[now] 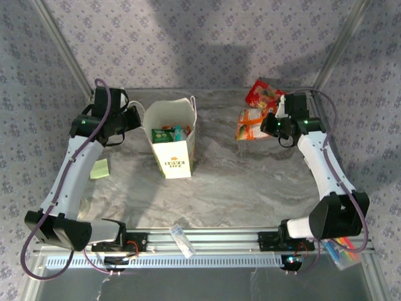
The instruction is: Place the snacks into the paper bag
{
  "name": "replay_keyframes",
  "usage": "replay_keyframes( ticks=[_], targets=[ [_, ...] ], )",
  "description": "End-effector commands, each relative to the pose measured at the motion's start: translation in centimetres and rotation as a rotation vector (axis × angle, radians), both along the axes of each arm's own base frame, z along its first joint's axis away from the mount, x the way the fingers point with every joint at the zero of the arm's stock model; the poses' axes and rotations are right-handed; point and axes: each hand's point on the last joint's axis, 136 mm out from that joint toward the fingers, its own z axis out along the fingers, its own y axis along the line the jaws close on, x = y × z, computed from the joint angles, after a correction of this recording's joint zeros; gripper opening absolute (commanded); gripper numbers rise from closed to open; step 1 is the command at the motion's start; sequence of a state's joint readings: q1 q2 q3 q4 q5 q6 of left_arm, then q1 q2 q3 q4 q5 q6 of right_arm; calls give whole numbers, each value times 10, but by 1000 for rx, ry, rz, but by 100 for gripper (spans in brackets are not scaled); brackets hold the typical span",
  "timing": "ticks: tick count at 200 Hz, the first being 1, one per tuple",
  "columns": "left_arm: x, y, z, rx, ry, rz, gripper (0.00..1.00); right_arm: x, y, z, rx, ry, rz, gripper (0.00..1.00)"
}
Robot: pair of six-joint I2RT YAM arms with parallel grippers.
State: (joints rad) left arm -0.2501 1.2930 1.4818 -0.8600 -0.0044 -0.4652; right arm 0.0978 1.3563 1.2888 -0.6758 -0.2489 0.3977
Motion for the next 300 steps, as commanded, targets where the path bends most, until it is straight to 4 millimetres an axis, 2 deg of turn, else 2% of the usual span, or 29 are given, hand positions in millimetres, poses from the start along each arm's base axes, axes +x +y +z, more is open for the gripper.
replay_keyframes(
  ticks=[1,157,223,273,276,300],
  targets=[
    [0,-3,6,-20,-30,-5,9,-1,3,41,-24,-110,14,3],
    [-2,-3,11,-20,-47,-12,9,-31,31,141,-123,-391,46,3],
    [-4,-2,14,-17,-58,-14,8,-35,54,187,-143,-524,109,3],
    [-5,0,15,-8,-57,-11,8,-37,80,214,-179,-645,191,3],
    [-5,0,15,-9,-58,-11,8,-36,83,221,-174,-672,191,3],
    [-5,-1,15,-11,-60,-10,8,-38,92,236,-209,-739,211,3]
  ],
)
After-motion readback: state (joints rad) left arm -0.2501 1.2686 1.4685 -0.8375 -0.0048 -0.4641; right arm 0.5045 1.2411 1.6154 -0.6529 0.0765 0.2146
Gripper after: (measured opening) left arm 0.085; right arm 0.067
